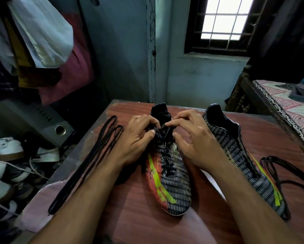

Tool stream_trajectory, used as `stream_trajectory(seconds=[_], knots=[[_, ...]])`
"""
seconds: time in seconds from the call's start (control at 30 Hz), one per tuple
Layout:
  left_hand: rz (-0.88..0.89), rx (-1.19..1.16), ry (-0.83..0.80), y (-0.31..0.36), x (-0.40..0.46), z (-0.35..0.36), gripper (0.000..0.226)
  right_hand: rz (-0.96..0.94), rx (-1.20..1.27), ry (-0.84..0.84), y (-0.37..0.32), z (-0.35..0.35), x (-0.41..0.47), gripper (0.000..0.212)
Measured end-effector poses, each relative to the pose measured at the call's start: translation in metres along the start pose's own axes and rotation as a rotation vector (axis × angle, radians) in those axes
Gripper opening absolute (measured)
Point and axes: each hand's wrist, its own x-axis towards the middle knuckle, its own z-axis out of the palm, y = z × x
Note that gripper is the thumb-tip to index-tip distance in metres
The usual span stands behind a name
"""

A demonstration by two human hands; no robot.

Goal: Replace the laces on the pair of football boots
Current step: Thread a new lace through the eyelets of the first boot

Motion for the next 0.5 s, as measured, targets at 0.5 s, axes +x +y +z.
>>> stream_trajectory(seconds=[0.5], knots=[[-0.042, -0.119, 0.162, -0.017, 0.001, -0.003, 0.023, -0.013, -0.004, -0.388, 0.006, -0.041, 0.069, 0.019]])
